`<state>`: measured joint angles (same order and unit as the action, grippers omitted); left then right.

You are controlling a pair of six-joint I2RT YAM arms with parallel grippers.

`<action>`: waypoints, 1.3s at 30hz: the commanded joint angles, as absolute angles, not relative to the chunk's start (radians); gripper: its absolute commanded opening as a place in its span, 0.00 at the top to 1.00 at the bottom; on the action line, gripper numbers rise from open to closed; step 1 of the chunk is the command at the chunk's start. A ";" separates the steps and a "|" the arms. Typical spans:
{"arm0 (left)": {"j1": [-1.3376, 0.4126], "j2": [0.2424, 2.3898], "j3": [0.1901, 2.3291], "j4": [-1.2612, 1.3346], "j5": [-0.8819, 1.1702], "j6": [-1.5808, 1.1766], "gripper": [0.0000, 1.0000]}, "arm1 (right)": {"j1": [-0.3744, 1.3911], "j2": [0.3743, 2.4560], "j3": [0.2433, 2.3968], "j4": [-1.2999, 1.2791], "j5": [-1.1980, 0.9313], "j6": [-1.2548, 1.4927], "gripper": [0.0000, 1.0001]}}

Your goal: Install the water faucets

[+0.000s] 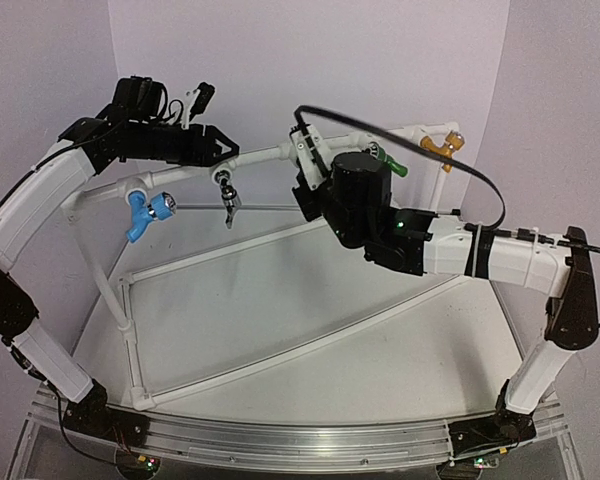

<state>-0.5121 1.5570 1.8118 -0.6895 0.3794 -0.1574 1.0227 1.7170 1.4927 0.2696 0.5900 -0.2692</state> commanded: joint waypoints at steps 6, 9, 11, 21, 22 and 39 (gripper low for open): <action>-0.525 1.608 1.756 -0.921 0.409 -0.188 0.43 | 0.896 1.682 1.513 0.382 0.356 0.908 1.00; -0.525 1.600 1.753 -0.916 0.414 -0.191 0.43 | 0.896 1.697 1.551 0.401 0.297 0.967 1.00; -0.525 1.594 1.752 -0.914 0.421 -0.191 0.43 | 0.896 1.691 1.557 0.411 0.275 0.957 0.98; -0.524 1.595 1.747 -0.910 0.427 -0.183 0.43 | 0.897 1.596 1.483 0.262 0.205 0.625 0.11; -0.524 1.596 1.747 -0.910 0.427 -0.183 0.43 | 0.897 1.583 1.475 0.243 0.197 0.589 0.04; -0.524 1.607 1.759 -0.914 0.428 -0.176 0.43 | 0.907 1.323 1.464 -0.173 -0.072 -0.108 0.02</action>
